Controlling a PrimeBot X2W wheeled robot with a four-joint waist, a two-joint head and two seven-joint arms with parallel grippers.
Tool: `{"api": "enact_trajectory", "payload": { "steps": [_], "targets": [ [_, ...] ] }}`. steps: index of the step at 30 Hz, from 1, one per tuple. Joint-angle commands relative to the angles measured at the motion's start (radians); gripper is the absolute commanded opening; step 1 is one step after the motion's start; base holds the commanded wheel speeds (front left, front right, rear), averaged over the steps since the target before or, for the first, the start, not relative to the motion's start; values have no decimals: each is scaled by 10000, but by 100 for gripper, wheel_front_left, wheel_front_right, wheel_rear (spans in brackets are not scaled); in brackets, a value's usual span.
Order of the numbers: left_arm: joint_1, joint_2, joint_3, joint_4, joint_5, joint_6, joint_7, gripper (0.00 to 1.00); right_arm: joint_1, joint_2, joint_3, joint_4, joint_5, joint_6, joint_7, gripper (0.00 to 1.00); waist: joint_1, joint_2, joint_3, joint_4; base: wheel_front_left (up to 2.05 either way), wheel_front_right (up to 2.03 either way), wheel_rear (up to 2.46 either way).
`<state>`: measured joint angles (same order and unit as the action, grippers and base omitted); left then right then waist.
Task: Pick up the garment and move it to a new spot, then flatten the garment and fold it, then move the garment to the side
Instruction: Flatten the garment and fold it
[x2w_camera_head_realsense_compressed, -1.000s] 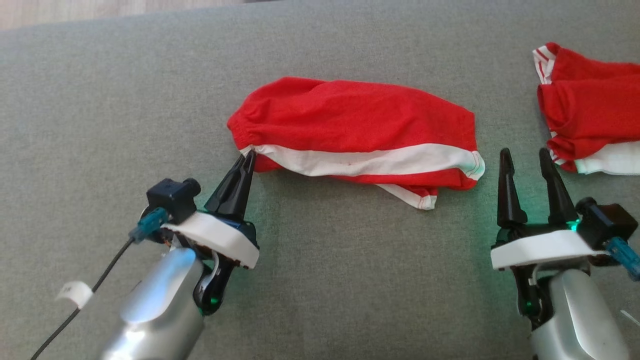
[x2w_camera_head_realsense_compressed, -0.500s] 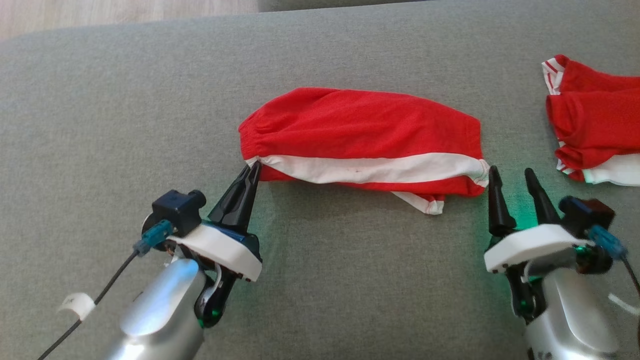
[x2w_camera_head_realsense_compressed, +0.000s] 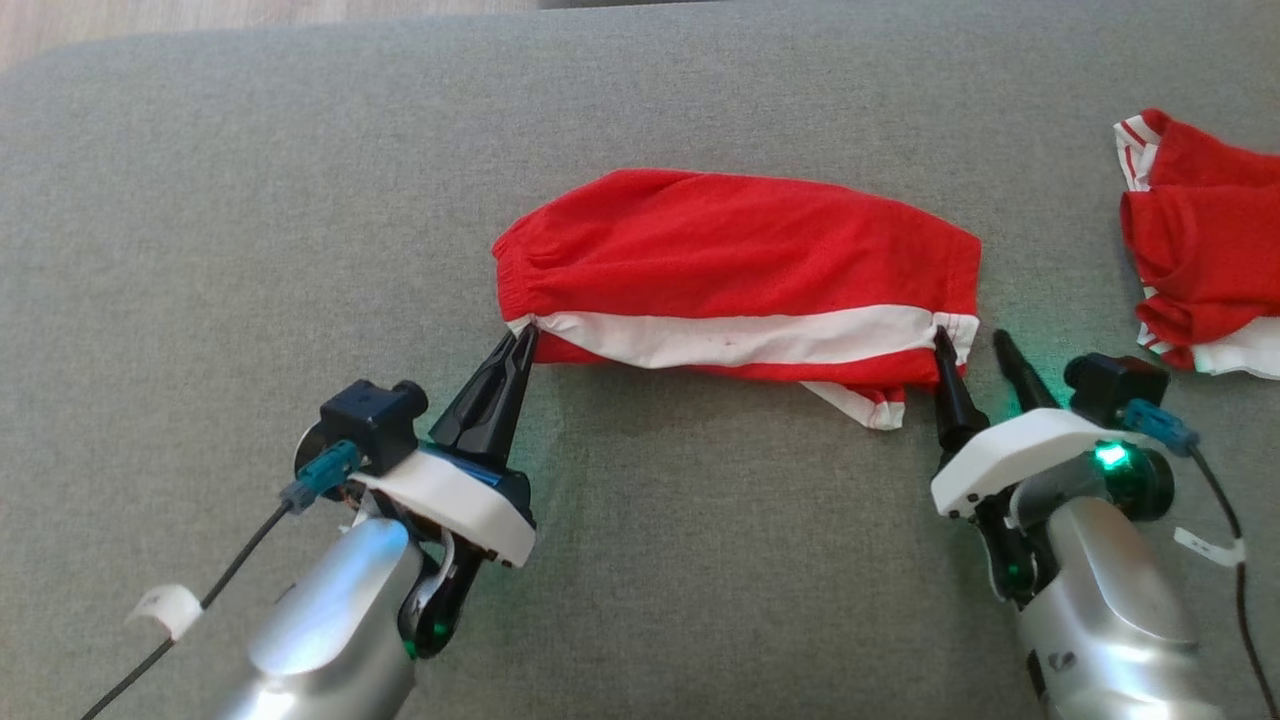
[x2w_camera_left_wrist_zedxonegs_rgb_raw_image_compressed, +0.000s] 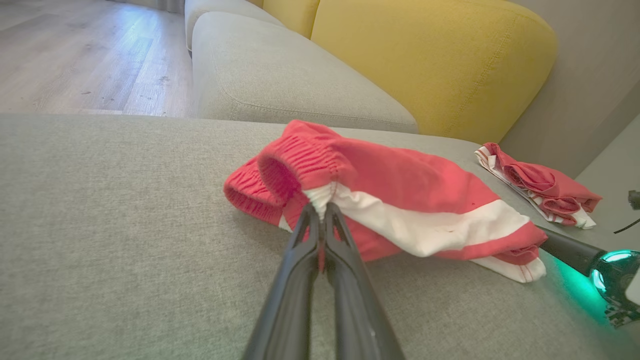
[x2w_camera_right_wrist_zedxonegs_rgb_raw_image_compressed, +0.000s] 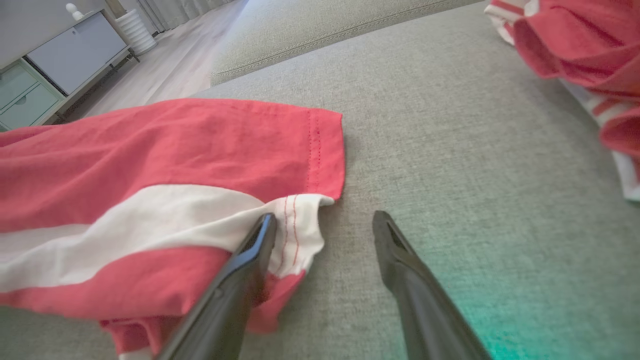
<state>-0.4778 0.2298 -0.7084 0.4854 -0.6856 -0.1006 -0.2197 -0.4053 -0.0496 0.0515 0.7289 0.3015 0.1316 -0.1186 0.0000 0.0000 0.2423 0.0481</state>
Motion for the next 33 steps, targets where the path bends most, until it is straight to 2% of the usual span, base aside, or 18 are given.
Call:
{"api": "enact_trajectory", "payload": {
  "steps": [1,2,11,15,20,26,33],
  "targets": [
    [-253,257,326,-270,49,60,5,0,-207,-6,332,-110,77,-9,-92,47,0,0,-15,-12,0,0,0],
    [-249,273,332,-265,41,73,8,0,-250,-6,419,-43,145,-9,-131,0,0,0,-23,-25,0,0,0],
    [-305,533,423,-256,51,215,-5,0,-573,-6,762,-229,207,-9,-887,0,0,0,-211,-209,0,0,0],
    [-398,726,653,-462,-101,257,-10,0,-689,-6,759,-1035,-334,-9,-1163,0,0,0,-378,-339,0,0,0],
    [-833,1254,661,-970,221,368,245,0,-926,-64,621,-2447,-1041,-9,-1214,0,0,0,-638,-470,0,0,0],
    [-1869,1979,674,-1835,681,369,876,0,-1654,-871,853,-4689,-1330,-9,-386,0,0,0,-1072,-575,0,0,0],
    [-2910,2487,834,-2710,1003,450,1405,0,-2184,-1674,1226,-6381,-1193,-9,538,0,0,0,-1632,-650,0,0,0]
  ]
}}
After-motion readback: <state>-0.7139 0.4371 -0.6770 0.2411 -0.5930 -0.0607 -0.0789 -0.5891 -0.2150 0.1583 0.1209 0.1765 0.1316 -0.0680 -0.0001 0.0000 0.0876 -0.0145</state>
